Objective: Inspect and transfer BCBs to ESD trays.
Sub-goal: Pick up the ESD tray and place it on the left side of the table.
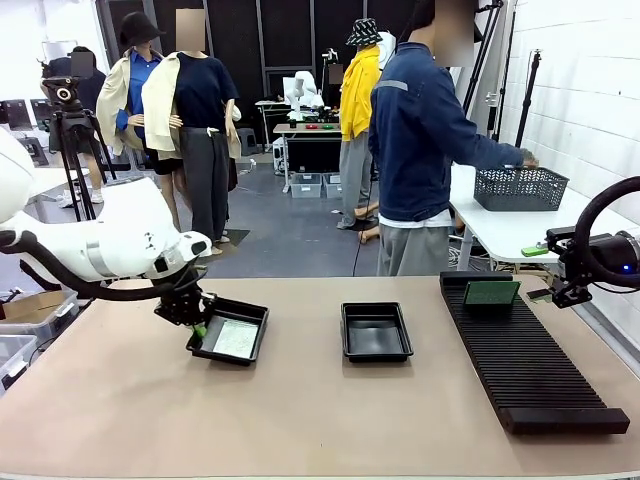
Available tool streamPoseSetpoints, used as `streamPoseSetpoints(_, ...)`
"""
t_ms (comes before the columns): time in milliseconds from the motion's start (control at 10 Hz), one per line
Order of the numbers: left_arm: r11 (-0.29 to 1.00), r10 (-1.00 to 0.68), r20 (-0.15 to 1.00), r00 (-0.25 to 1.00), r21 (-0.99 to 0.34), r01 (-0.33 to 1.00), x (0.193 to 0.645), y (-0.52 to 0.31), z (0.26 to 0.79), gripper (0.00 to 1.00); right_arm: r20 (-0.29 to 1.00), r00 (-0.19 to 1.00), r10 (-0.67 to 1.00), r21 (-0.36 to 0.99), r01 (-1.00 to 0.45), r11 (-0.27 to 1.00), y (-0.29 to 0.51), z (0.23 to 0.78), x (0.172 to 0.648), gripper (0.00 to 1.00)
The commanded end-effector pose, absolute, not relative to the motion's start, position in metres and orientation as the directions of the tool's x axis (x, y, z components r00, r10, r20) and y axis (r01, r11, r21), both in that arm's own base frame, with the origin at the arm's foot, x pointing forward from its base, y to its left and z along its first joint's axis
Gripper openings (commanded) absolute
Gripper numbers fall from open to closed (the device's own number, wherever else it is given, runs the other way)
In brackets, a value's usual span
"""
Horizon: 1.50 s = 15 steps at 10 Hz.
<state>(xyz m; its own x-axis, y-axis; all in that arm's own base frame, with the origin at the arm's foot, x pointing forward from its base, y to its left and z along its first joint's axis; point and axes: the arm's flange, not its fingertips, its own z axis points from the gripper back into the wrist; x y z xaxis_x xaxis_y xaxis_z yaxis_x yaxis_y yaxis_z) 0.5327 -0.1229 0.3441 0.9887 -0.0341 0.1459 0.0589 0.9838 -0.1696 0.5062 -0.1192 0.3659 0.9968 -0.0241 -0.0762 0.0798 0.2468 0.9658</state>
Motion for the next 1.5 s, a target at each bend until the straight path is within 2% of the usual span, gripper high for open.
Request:
streamPoseSetpoints(0,0.977,-0.035,0.162,0.986,-0.202,0.068,0.528,-0.096,0.349,0.0,-0.076,0.997,-0.018,0.964,0.079,0.254,-0.118,0.367,0.506,1.0)
streamPoseSetpoints(700,0.967,-0.059,0.128,0.99,-0.237,0.089,0.536,0.012,0.347,0.0,-0.076,0.997,-0.018,0.964,0.079,0.254,-0.118,0.367,0.506,1.0)
streamPoseSetpoints(1400,0.974,0.058,0.107,0.993,-0.225,-0.032,0.542,0.115,0.335,0.0,-0.076,0.997,-0.018,0.964,0.079,0.254,-0.118,0.367,0.506,1.0)
